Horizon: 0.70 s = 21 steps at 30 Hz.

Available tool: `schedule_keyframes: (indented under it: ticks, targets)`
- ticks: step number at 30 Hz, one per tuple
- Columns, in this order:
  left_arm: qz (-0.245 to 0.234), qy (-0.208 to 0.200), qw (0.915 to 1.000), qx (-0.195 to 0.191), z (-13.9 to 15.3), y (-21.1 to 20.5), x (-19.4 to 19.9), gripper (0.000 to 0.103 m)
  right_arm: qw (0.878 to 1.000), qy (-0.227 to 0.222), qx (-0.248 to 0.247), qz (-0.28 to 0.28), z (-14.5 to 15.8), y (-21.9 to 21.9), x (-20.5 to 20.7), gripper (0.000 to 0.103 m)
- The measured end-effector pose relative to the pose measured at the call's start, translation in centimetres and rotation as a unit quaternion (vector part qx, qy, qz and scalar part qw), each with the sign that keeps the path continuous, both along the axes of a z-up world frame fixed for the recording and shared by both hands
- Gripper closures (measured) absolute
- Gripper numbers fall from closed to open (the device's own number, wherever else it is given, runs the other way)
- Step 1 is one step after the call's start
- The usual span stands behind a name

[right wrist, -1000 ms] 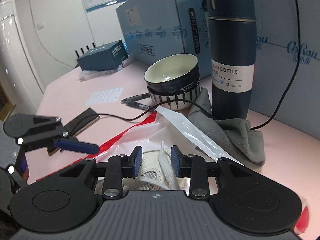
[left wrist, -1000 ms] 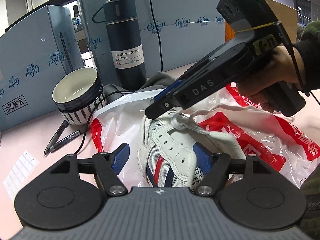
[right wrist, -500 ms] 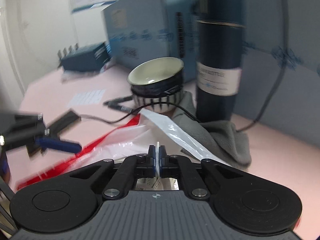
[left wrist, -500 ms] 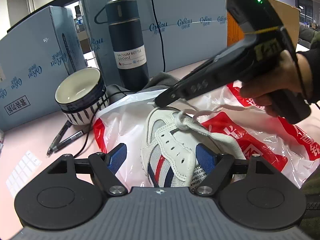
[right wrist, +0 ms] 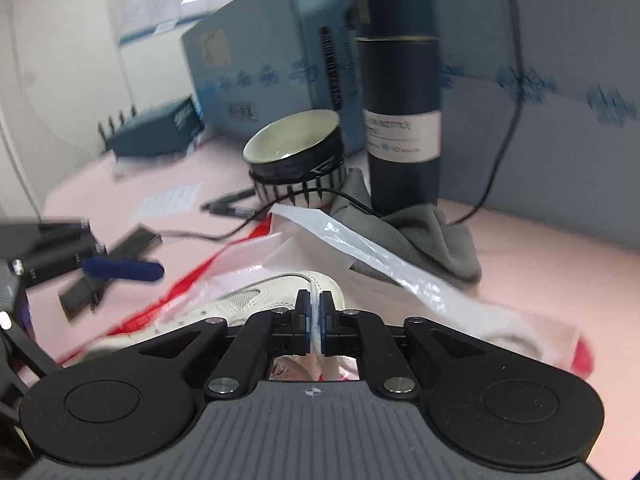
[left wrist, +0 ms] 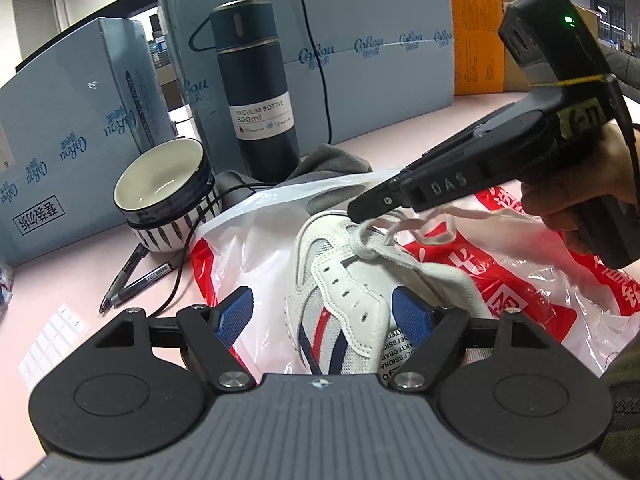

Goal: Lace up shoes with both hands

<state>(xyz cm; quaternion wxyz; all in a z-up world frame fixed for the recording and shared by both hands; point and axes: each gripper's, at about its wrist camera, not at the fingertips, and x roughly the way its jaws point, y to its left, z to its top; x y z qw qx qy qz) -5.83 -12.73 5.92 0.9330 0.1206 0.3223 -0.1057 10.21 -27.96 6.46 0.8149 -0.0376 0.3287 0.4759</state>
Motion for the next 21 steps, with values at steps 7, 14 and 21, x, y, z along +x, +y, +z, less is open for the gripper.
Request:
schedule_keyframes:
  ticks: [7,14,21]
  targets:
    - [-0.001,0.003,1.0,0.001,-0.2,0.0,0.0,0.029,0.988,0.12,0.093,-0.033,-1.8,-2.0,1.9,0.067]
    - [0.001,-0.002,1.0,-0.002,0.1,0.2,-0.1,0.029,0.979,0.158,0.122,-0.038,-1.8,-2.5,2.0,0.1]
    - [-0.033,-0.002,0.9992,0.025,0.4,-0.2,-0.6,0.035,0.976,0.163,0.145,-0.004,-0.4,-3.0,0.7,0.1]
